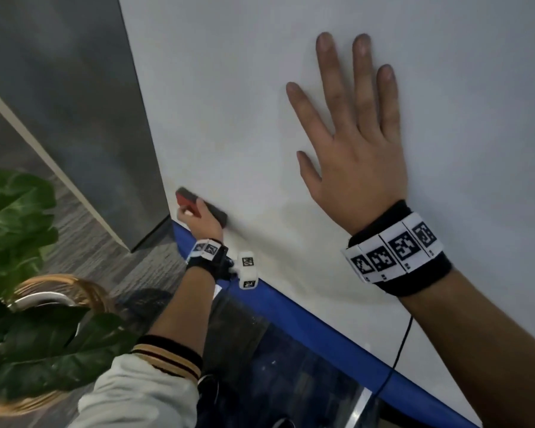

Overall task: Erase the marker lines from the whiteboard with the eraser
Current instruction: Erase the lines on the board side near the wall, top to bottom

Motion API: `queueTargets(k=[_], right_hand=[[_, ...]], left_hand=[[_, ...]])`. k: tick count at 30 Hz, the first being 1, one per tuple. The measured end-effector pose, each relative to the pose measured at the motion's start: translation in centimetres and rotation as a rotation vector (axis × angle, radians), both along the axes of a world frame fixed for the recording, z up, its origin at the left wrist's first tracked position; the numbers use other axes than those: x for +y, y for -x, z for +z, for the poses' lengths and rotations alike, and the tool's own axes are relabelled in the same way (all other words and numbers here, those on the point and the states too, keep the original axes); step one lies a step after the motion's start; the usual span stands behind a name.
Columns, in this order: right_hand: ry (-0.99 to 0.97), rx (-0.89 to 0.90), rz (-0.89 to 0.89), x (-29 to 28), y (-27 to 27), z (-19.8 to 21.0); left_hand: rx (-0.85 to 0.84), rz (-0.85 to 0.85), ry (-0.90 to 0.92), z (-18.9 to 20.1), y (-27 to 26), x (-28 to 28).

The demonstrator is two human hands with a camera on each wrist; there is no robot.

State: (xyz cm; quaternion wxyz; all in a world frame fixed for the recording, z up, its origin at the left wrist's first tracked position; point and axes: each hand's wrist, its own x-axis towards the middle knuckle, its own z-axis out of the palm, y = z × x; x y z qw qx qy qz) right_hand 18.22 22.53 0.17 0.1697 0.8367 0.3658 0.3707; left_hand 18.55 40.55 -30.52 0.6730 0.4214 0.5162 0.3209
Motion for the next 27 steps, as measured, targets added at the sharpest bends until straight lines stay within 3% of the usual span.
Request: queueTargets(k=[4, 6, 8, 10, 12, 14, 16, 17, 19, 22, 25, 27], right_hand=[[-0.042, 0.010, 0.044, -0.4, 0.2, -0.3], [-0.052, 0.020, 0.051, -1.0, 0.3, -1.1], [-0.017, 0.050, 0.052, -2.4, 0.7, -2.3], [0.035, 0.075, 0.052, -4.2, 0.9, -3.6], [0.082, 0.077, 0.053, -6.0, 1.0, -4.8], [0.099, 0.066, 0.043, -7.1, 1.3, -6.0], [0.085, 0.079, 0.029, -7.8, 1.7, -7.1], [0.078, 0.092, 0.023, -8.2, 1.9, -7.6], [0.085, 0.120, 0.007, -9.4, 2.2, -8.6], [0.129, 0.134, -0.004, -12.2, 2.3, -9.2], [0.130, 0.130, 0.007, -15.1, 2.5, -9.1], [0.092, 0.107, -0.001, -16.9, 2.9, -9.0]], left_hand=[[-0.239, 0.039, -0.387, 7.7, -1.0, 4.4], [-0.242, 0.083, -0.419, 7.6, -1.4, 4.5], [-0.153, 0.162, -0.364, 4.5, -1.5, 3.2], [-0.046, 0.140, -0.178, 0.0, -1.1, 0.3], [0.074, 0.029, 0.116, -5.4, 0.0, -4.1], [0.085, -0.148, 0.444, -9.5, 2.2, -8.4], [0.065, -0.361, 0.718, -9.7, 4.5, -12.1], [0.031, -0.385, 0.766, -8.6, 5.1, -13.8], [0.033, -0.329, 0.687, -5.5, 4.9, -16.3], [-0.043, -0.189, 0.331, 0.8, 4.7, -18.1], [-0.292, -0.393, -0.189, 8.4, 6.1, -21.9], [-0.359, -0.509, -0.344, 10.1, 6.7, -25.0]])
